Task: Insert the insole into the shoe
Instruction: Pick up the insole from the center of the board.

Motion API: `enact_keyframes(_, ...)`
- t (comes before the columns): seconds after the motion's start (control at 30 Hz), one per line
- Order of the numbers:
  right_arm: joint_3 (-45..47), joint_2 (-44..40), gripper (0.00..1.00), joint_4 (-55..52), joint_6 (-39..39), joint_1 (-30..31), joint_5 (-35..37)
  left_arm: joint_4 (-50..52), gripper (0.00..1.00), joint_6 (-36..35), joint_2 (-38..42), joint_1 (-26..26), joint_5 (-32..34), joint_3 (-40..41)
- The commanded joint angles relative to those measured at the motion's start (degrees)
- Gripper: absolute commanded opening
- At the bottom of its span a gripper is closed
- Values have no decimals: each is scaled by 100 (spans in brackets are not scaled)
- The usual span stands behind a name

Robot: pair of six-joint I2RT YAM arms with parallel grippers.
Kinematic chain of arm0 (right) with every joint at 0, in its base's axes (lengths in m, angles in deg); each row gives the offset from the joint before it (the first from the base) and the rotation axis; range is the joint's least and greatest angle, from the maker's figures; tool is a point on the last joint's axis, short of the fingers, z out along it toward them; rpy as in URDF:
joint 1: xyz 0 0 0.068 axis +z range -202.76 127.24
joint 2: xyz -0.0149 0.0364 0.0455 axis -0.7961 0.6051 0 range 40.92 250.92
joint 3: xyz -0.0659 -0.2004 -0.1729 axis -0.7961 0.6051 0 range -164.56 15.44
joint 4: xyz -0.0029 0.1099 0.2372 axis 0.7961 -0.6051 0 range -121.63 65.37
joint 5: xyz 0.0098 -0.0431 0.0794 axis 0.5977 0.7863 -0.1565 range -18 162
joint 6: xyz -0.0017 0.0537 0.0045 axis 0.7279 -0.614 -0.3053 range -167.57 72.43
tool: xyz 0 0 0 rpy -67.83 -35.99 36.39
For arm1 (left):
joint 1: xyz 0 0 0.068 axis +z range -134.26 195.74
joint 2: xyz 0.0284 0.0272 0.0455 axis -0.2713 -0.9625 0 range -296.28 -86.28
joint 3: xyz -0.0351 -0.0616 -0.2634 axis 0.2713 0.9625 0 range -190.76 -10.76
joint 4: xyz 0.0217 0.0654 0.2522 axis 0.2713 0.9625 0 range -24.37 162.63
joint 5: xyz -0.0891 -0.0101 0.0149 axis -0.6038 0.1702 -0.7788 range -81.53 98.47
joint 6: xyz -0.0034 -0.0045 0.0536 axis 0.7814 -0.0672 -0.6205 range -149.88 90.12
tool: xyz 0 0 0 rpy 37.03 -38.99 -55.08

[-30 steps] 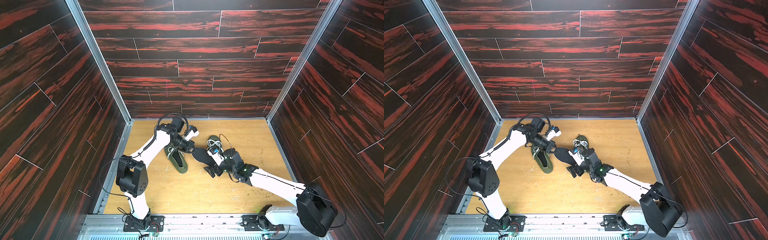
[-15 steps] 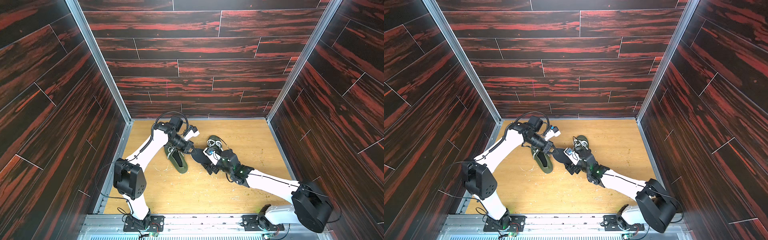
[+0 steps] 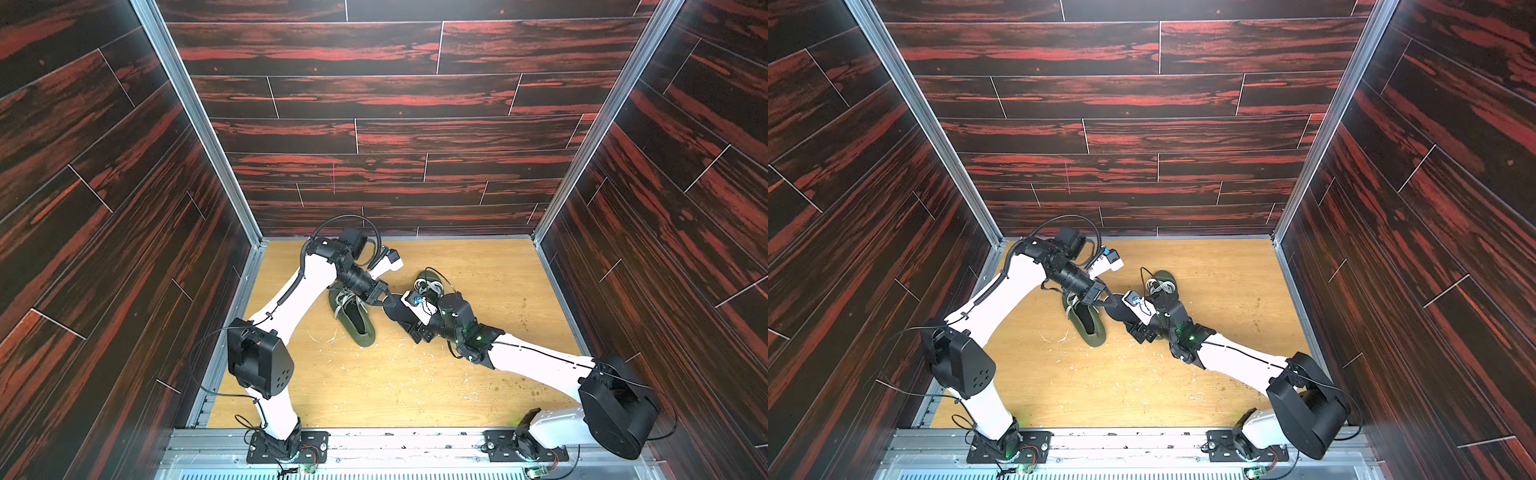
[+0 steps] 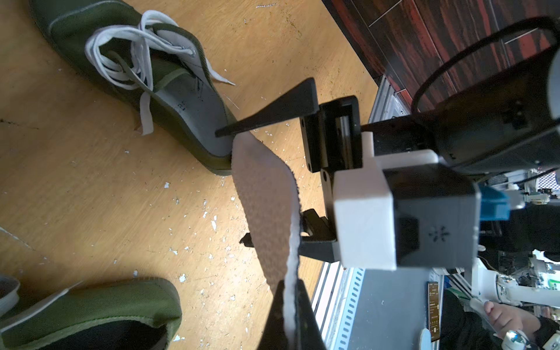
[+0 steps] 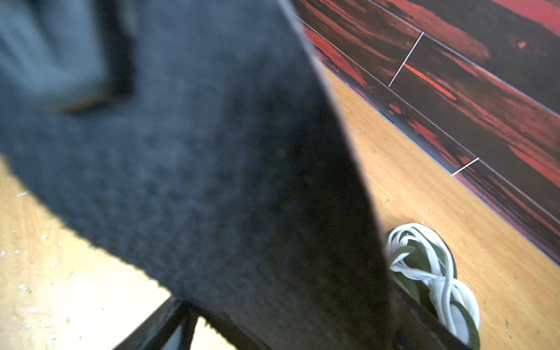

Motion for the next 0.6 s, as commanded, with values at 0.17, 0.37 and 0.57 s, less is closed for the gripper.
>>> enact_keyframes(0.17,556,-80,99,1275,308,19,-178,-402,2,651,36,12,-112,100)
enact_keyframes(0.37,585,-14,98,1572,661,10,-175,586,2,-219,-142,6,-32,-96)
enact_keyframes(0.57,161,-51,98,694,865,-33,-588,736,1,-405,-117,7,-100,-170)
